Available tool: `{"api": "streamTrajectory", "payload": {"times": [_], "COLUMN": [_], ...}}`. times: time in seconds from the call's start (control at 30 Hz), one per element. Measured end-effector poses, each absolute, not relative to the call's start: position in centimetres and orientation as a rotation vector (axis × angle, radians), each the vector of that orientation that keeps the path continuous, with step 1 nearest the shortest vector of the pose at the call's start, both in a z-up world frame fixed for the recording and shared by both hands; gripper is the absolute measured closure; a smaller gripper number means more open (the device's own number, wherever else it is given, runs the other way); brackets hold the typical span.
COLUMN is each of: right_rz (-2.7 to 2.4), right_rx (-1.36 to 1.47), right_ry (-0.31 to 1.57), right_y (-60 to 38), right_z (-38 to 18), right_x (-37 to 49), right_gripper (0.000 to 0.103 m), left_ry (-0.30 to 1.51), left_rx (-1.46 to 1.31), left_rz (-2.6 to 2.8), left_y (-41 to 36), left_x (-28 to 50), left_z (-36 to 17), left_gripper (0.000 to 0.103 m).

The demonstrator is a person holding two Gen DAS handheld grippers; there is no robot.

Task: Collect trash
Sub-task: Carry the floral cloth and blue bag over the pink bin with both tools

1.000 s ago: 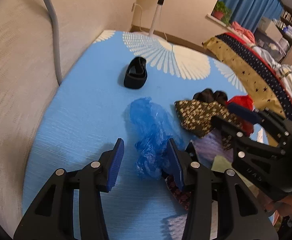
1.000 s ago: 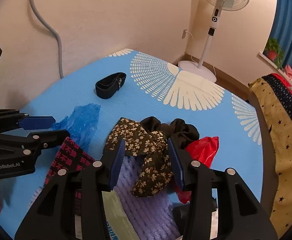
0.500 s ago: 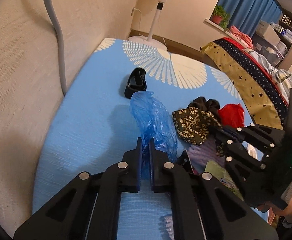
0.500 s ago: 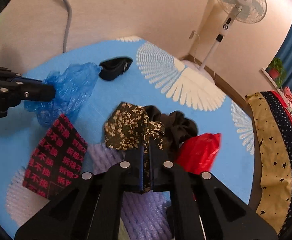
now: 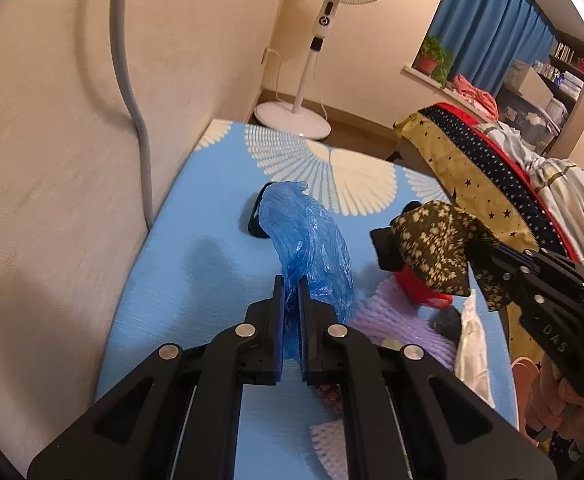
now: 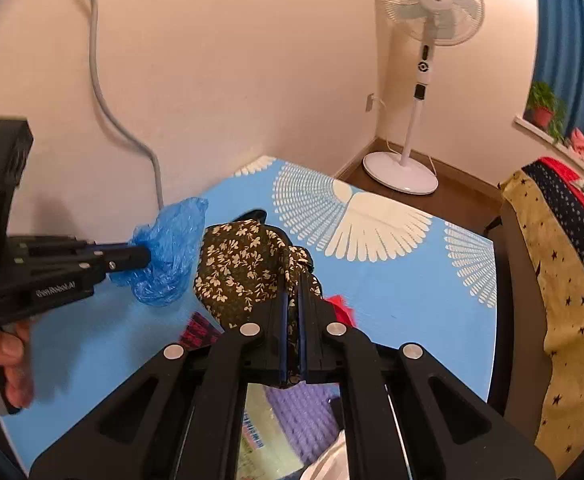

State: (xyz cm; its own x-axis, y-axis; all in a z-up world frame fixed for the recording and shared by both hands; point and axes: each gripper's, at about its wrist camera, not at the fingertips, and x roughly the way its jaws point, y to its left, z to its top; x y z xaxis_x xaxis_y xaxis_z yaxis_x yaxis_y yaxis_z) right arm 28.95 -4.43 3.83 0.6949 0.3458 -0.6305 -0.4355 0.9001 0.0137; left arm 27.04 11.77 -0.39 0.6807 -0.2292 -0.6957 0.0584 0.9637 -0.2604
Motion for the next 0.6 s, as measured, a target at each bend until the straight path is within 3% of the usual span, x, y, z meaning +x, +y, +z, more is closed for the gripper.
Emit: {"api": "streamTrajectory", "payload": {"times": [0.6], "right_rz": [0.383], "right_rx": [0.096], "right_ry": [0.573], "right_y": [-12.1], "right_z": [11.2], "right_x": [20.5], "right_gripper": [0.099], "left_ry": [0.693], "left_rx": [-0.152], "left_rz": [-0.224], "left_y": [5.9], "left_x": [20.8], "left_z": [6.5], "left_gripper": [0.097]}}
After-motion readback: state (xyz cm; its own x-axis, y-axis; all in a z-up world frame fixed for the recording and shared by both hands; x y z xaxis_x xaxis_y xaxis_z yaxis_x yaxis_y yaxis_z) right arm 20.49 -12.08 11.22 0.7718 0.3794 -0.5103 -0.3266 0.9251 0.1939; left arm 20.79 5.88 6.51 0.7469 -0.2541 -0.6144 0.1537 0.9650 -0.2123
